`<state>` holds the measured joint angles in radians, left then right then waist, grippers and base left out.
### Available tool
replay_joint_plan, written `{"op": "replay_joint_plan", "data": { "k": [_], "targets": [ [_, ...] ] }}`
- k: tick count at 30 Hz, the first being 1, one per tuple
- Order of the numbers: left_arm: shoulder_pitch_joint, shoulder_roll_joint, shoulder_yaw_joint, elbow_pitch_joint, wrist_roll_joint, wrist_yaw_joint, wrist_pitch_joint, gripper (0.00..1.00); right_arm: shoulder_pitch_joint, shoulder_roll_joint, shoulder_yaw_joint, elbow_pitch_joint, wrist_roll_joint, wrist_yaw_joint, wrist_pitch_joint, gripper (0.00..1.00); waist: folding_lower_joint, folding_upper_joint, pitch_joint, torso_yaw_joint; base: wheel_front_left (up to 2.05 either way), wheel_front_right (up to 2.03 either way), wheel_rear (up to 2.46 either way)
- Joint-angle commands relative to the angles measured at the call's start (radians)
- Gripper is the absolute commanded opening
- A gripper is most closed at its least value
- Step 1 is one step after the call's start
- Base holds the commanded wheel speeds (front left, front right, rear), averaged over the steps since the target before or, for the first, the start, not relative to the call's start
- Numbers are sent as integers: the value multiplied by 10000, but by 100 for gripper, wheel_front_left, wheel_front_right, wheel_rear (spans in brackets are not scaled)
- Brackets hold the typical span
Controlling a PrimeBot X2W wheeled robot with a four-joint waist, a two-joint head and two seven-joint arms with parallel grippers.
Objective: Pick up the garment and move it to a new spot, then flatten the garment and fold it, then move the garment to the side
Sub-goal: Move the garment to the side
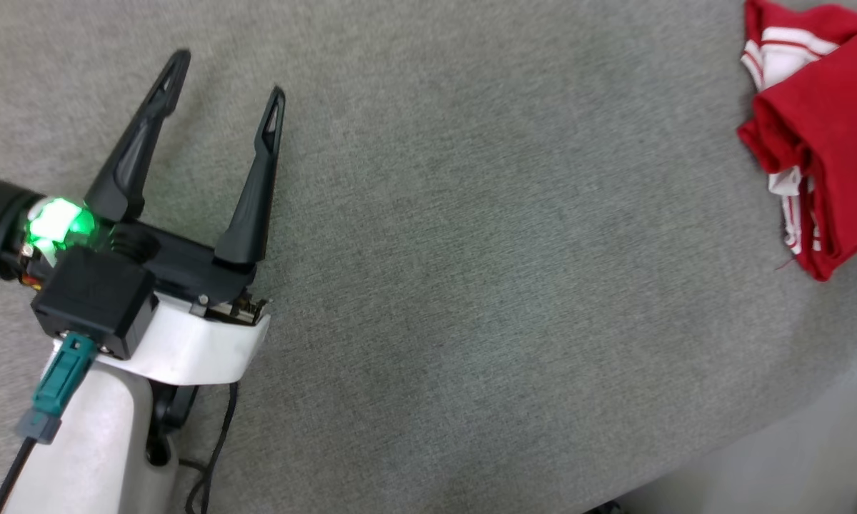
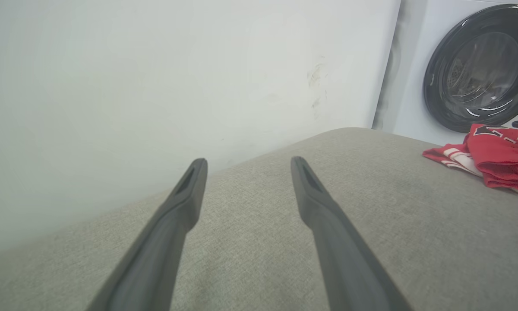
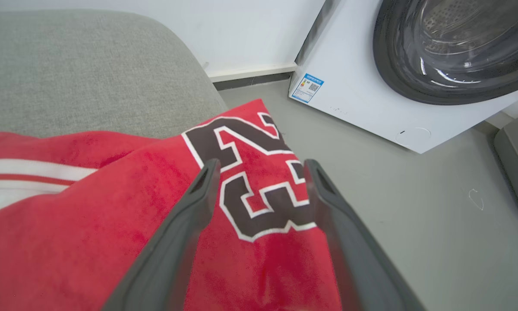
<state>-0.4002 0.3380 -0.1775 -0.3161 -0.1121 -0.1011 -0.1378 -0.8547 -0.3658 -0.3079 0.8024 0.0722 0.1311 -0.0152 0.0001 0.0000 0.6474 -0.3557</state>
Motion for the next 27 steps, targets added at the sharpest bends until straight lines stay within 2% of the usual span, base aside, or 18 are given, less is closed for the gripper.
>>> {"op": "replay_joint_plan", "data": {
  "k": [1, 7, 11, 18, 22, 27],
  "targets": [
    [199, -53, 44, 88, -72, 98, -108, 100, -104, -7, -24, -29, -98, -7, -162, 100, -1, 0, -410, -12, 0, 0, 0],
    [1015, -309, 221, 623, -280, 524, -503, 100, 710, 191, 425, -743, -243, -7, -936, 100, -1, 0, -1639, 51, 0, 0, 0],
    [1648, -567, 307, 970, -451, 815, -723, 100, 1658, 325, 851, -1824, -65, -7, -1268, 100, -1, 0, -2570, 266, 0, 0, 0],
    [2517, -920, 405, 1463, -756, 1175, -960, 100, 3892, 929, 1415, -4520, 227, -7, -925, 100, -1, 0, -3706, 880, 0, 0, 0],
    [2852, -1105, 412, 1794, -881, 1284, -1062, 100, 5102, 1533, 1721, -6009, 277, -5, -490, 100, -1, 0, -4151, 1406, 0, 0, 0],
    [3181, -1310, 600, 2197, -1101, 1456, -1178, 100, 6211, 2203, 2288, -7101, 572, -5, -197, 100, -1, 0, -4544, 2096, 0, 0, 0]
  ]
}}
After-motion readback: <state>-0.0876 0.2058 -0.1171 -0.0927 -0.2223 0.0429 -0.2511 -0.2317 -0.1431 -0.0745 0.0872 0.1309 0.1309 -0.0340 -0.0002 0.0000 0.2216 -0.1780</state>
